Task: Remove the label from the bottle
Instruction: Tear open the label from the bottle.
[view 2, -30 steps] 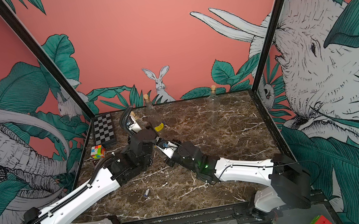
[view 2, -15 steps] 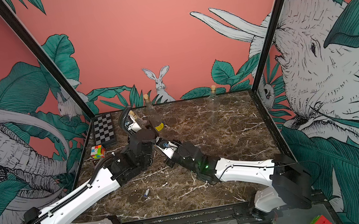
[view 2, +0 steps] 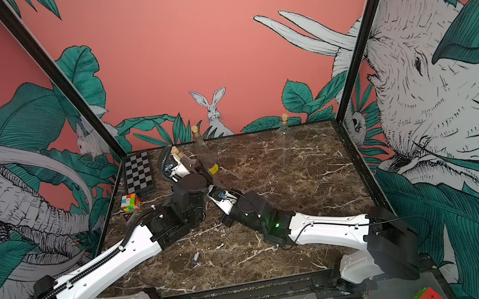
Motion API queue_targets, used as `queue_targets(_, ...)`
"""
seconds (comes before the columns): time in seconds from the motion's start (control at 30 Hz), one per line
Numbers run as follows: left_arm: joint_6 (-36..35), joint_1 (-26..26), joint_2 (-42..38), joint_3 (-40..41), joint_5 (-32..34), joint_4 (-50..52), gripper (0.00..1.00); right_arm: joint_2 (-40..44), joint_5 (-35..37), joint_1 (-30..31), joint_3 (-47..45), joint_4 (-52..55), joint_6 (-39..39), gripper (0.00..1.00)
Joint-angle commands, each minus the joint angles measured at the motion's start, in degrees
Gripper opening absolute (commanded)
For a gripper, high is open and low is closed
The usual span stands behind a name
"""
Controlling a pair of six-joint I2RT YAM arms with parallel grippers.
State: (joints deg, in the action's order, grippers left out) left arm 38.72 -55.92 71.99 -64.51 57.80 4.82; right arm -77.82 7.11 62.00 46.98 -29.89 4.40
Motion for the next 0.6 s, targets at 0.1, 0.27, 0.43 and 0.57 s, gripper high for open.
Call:
queue_targets(0.1,-1.06,-0.07,-2.10,0.83,3.79,-5.84,0.00,1.92,0.27,1.21,-0.54,-1.34,-1.07,0.00)
queue_targets(0.27,-1.17,-0.07,-2.20,1.23,4.04,-6.40,0.00,2.44,0.77,1.55,-0.99,-1.18,-1.06,0.00)
queue_targets(0.43,-1.37,-0.07,-2.20,1.41,4.08,-6.93,0.00,2.86,1.26,1.75,-1.28,-0.98,-1.06,0.00)
queue_targets(0.57,-1.45,-0.07,-2.37,1.45,4.02,-7.09,0.00,2.97,1.24,1.80,-1.27,-0.93,-1.15,0.00)
